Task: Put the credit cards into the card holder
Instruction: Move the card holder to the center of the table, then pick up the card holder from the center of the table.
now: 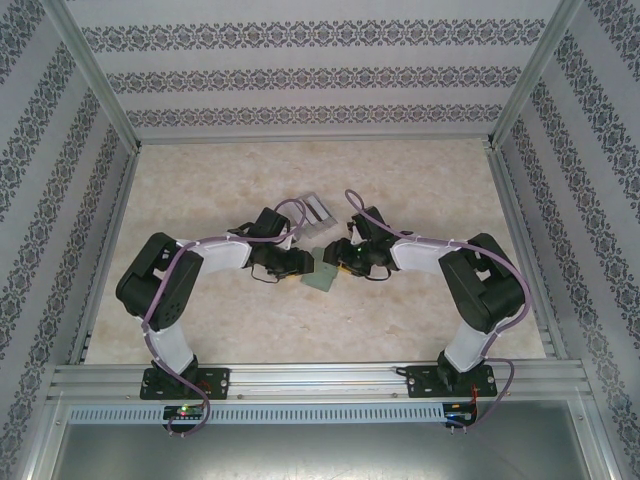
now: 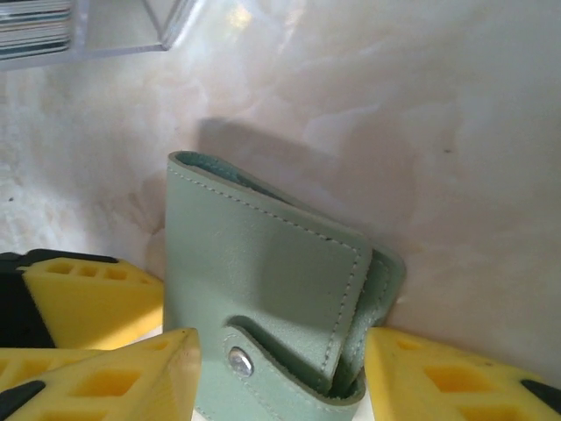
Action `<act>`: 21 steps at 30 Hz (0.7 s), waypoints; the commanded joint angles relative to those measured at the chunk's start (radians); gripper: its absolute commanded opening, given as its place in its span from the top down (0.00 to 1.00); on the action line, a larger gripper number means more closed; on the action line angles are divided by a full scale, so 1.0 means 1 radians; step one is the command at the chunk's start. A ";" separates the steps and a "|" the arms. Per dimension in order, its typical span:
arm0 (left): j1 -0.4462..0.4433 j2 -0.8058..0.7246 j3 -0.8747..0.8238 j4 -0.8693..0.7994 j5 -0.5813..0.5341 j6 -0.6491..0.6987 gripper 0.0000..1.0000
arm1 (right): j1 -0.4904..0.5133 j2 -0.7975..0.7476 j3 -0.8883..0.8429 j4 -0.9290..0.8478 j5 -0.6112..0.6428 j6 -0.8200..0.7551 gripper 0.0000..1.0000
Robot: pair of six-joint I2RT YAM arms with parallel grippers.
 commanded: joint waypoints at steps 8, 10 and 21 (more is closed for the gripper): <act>-0.015 -0.033 -0.026 0.094 0.036 -0.019 0.99 | 0.026 0.028 -0.020 0.154 -0.051 0.037 0.52; -0.014 -0.071 -0.023 0.066 0.010 -0.014 1.00 | 0.025 0.014 -0.025 0.113 -0.004 0.010 0.48; -0.016 -0.134 0.011 -0.020 0.056 -0.104 1.00 | 0.081 -0.175 -0.058 -0.073 0.233 -0.159 0.40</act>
